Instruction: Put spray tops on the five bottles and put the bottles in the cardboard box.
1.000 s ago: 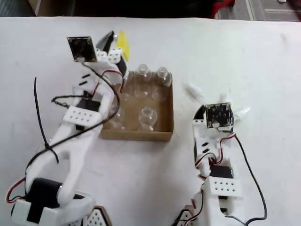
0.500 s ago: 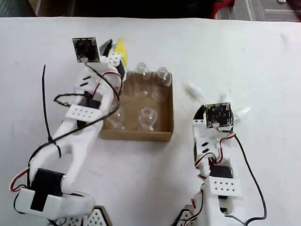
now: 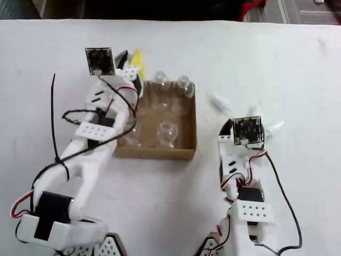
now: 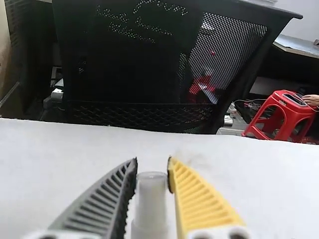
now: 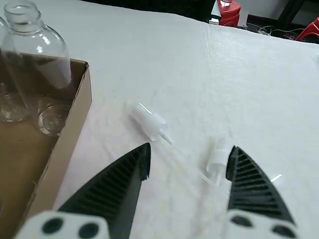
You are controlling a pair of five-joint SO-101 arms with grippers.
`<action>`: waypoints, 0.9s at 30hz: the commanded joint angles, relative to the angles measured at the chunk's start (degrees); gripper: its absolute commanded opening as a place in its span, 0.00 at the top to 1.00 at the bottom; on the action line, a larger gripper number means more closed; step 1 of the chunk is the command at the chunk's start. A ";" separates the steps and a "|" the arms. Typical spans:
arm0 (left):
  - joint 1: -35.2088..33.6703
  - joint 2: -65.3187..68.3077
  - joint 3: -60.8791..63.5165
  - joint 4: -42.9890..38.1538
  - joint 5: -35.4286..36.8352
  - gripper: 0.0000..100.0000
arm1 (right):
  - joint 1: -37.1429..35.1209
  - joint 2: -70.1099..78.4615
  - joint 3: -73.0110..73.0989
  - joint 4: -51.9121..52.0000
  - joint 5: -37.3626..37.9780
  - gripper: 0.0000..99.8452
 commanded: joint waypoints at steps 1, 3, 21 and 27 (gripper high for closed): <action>0.40 -0.22 -0.09 -0.79 -0.70 0.98 | -0.31 -0.22 -0.26 -1.36 0.53 0.77; 0.48 -0.22 0.00 -0.79 -0.70 0.98 | -0.31 -0.22 -0.26 -1.36 0.53 0.77; 0.48 -0.22 0.00 -0.44 -0.70 0.98 | -0.31 -0.22 -0.26 -1.36 0.53 0.77; 0.48 -0.48 0.00 -0.35 -0.53 0.84 | -0.31 -0.22 -0.26 -1.36 0.53 0.77</action>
